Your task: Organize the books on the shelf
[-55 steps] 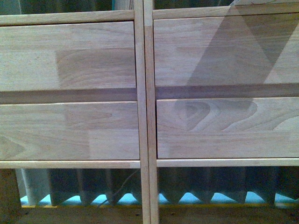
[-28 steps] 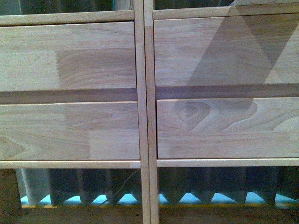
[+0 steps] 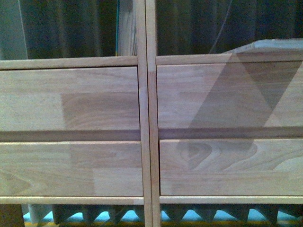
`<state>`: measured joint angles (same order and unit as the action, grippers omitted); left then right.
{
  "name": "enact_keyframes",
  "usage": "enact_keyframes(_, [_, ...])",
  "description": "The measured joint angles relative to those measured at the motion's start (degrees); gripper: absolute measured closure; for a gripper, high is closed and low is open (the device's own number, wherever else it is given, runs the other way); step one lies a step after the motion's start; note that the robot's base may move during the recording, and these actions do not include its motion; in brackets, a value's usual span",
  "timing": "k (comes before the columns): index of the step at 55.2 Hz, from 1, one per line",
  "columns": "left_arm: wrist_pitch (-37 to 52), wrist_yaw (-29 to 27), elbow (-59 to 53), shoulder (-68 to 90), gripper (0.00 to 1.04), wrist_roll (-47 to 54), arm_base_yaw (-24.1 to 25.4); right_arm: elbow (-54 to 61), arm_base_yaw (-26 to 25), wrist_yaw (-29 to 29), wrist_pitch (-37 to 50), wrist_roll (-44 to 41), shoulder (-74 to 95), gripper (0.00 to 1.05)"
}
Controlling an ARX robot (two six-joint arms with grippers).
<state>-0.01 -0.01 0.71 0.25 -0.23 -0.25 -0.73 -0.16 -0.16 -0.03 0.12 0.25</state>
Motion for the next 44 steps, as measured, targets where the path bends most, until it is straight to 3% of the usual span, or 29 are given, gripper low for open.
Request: enact_keyframes(44, [0.00,0.04,0.00,0.00,0.07,0.00,0.00,0.00,0.00,-0.02,-0.02,0.04,0.00,0.07])
